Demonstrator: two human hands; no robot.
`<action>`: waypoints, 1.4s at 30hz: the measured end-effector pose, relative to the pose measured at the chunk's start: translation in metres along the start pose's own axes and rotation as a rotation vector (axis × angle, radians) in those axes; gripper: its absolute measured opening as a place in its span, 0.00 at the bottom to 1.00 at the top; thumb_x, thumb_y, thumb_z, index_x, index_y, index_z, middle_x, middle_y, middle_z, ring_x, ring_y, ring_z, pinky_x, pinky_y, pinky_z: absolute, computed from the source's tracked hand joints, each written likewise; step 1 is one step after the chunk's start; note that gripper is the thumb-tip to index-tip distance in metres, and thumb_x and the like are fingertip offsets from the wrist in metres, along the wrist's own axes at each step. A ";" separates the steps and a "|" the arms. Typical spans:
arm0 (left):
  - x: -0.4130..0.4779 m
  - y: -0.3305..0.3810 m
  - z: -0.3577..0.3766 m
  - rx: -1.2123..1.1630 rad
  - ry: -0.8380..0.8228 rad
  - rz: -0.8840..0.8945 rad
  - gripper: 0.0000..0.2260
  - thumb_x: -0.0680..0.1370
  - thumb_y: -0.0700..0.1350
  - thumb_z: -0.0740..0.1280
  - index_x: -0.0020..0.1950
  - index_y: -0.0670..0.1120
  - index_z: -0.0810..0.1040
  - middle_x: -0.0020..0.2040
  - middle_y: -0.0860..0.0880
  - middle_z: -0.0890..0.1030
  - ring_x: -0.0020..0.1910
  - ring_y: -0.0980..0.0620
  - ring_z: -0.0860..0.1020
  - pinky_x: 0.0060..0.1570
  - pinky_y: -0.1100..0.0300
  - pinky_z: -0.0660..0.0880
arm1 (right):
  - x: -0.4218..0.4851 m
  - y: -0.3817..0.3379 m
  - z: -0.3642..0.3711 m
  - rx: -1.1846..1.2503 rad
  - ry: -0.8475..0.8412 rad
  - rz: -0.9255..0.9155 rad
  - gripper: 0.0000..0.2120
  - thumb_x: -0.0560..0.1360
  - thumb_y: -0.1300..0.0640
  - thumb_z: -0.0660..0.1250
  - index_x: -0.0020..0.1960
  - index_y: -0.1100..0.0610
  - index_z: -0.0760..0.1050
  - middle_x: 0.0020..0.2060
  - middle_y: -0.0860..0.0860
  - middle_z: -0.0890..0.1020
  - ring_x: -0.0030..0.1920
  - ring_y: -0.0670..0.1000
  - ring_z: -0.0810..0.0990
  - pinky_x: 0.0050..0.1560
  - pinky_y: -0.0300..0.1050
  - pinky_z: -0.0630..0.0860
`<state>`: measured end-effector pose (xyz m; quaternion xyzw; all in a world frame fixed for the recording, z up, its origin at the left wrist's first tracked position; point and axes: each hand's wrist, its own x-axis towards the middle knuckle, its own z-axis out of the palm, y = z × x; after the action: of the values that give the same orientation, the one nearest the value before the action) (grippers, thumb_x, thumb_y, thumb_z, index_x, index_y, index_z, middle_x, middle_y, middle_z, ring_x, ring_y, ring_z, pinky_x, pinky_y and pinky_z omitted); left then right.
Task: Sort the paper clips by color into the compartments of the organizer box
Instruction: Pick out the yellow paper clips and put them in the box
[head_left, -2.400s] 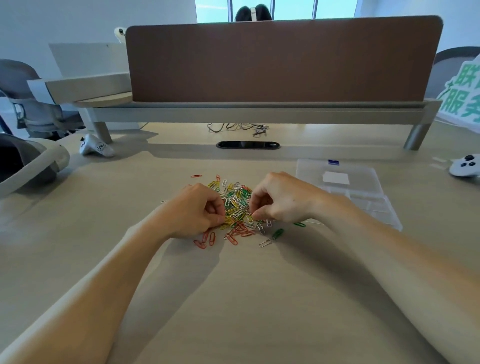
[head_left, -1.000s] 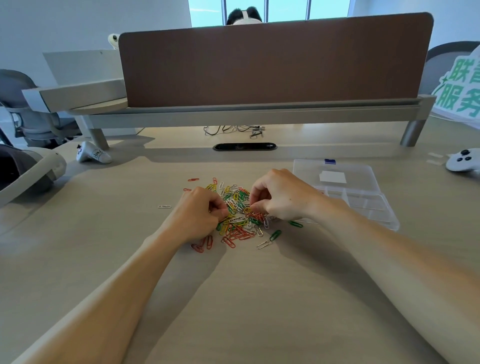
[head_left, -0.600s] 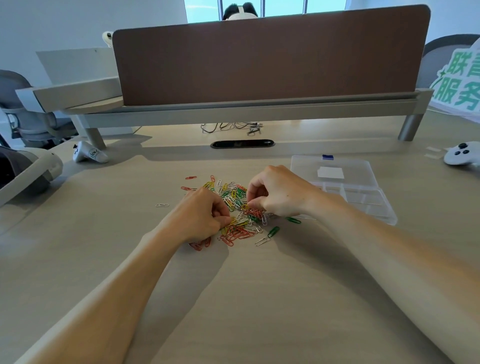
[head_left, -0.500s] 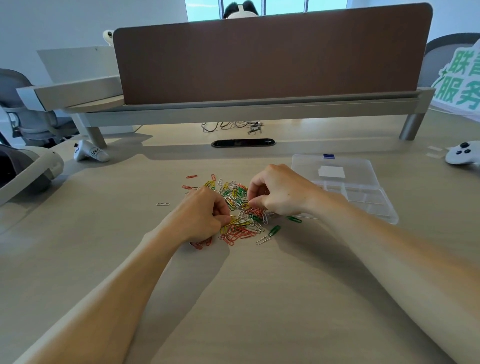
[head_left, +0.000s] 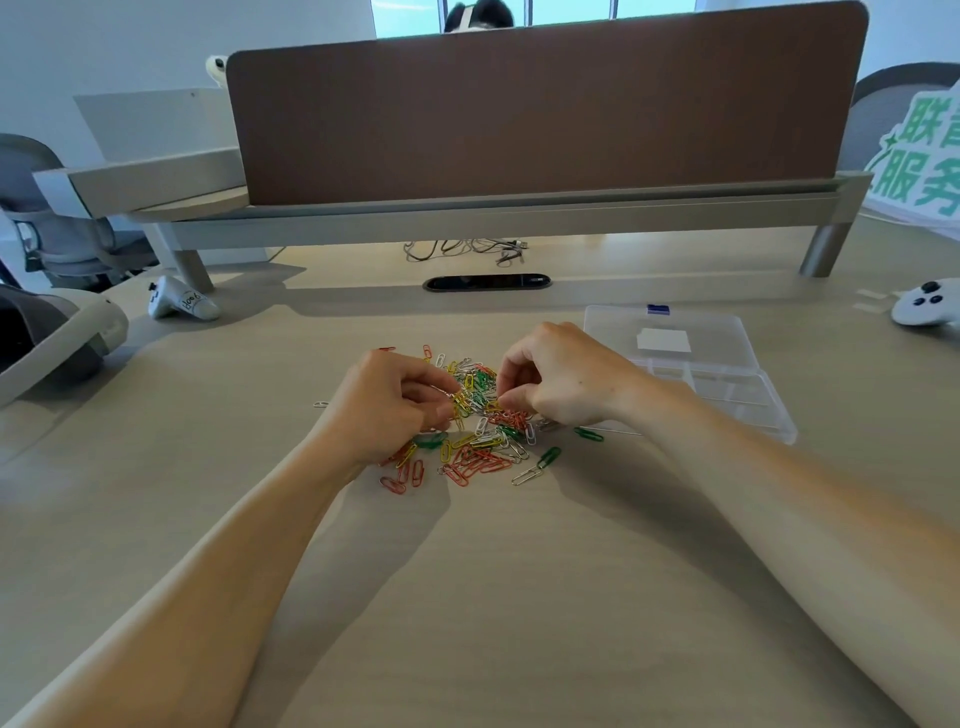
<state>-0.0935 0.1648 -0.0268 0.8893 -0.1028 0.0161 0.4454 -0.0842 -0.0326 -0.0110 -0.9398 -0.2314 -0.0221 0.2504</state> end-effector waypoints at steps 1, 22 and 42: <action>-0.001 0.001 0.000 -0.028 -0.008 -0.010 0.09 0.73 0.33 0.71 0.47 0.46 0.83 0.36 0.48 0.85 0.35 0.56 0.83 0.39 0.66 0.80 | 0.000 0.000 0.000 0.002 0.002 -0.001 0.01 0.73 0.58 0.73 0.44 0.54 0.83 0.32 0.42 0.78 0.34 0.39 0.75 0.35 0.32 0.69; 0.021 0.045 0.016 -0.022 -0.209 0.052 0.02 0.75 0.36 0.70 0.45 0.41 0.81 0.36 0.44 0.84 0.38 0.49 0.84 0.38 0.63 0.80 | -0.034 0.048 -0.059 0.168 0.093 0.156 0.03 0.73 0.60 0.73 0.41 0.59 0.82 0.34 0.56 0.84 0.33 0.57 0.82 0.40 0.48 0.81; 0.061 0.078 0.071 0.184 -0.171 0.232 0.02 0.74 0.43 0.72 0.45 0.47 0.84 0.37 0.50 0.84 0.35 0.55 0.80 0.39 0.61 0.79 | -0.037 0.085 -0.068 0.193 0.099 0.289 0.01 0.72 0.60 0.74 0.42 0.58 0.83 0.35 0.54 0.85 0.36 0.53 0.84 0.41 0.46 0.83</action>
<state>-0.0539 0.0525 -0.0003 0.9065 -0.2404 0.0010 0.3470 -0.0743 -0.1465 0.0032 -0.9326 -0.0822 -0.0096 0.3512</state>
